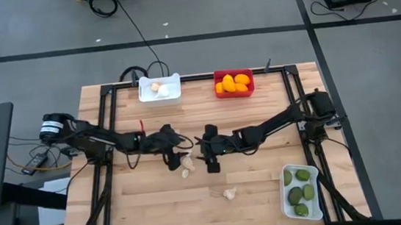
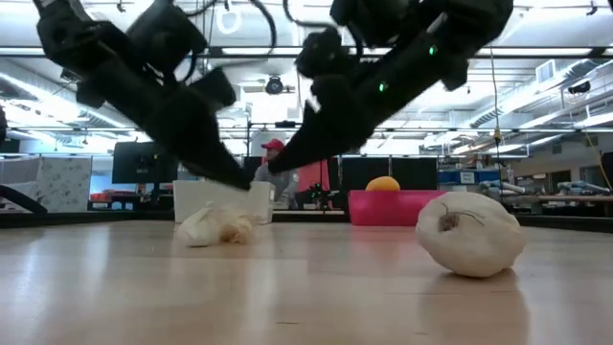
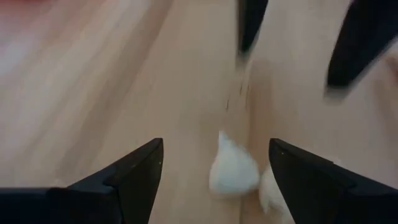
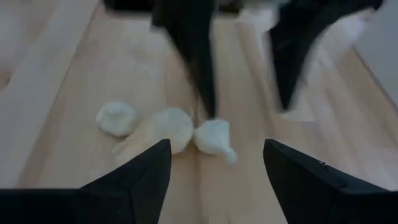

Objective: Sort produce into baskets
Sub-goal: Put the white garlic into the top white bin

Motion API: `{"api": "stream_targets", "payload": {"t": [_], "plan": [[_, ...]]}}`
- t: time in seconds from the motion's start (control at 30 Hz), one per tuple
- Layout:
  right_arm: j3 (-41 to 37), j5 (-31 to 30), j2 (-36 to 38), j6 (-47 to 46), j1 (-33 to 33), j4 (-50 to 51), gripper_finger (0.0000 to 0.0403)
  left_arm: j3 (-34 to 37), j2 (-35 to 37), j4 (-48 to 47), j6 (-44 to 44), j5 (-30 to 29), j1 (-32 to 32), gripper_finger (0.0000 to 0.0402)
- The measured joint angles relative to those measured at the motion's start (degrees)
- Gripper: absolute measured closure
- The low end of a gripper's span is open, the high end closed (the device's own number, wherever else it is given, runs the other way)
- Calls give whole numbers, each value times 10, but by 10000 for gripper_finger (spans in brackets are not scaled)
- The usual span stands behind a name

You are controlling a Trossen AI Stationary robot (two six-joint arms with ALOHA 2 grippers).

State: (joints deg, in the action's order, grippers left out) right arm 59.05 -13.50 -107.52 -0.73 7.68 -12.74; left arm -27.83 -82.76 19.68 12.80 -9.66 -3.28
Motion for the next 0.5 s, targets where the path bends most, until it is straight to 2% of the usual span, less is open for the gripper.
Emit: {"api": "stream_targets", "payload": {"t": [0.1, 0.23, 0.37, 0.5], "plan": [[0, -26, 31, -11, 0, 52, 141, -4, -35, 6, 42, -10, 1, 106], [0, -49, 59, -12, 0, 77, 144, -4, -71, 31, 52, -7, -9, 106], [-1, -51, 65, -8, -1, 82, 144, -6, -102, 80, 55, -4, -16, 110], [-1, -51, 65, -11, -3, 87, 144, -9, -130, 88, 56, -3, -18, 129]]}}
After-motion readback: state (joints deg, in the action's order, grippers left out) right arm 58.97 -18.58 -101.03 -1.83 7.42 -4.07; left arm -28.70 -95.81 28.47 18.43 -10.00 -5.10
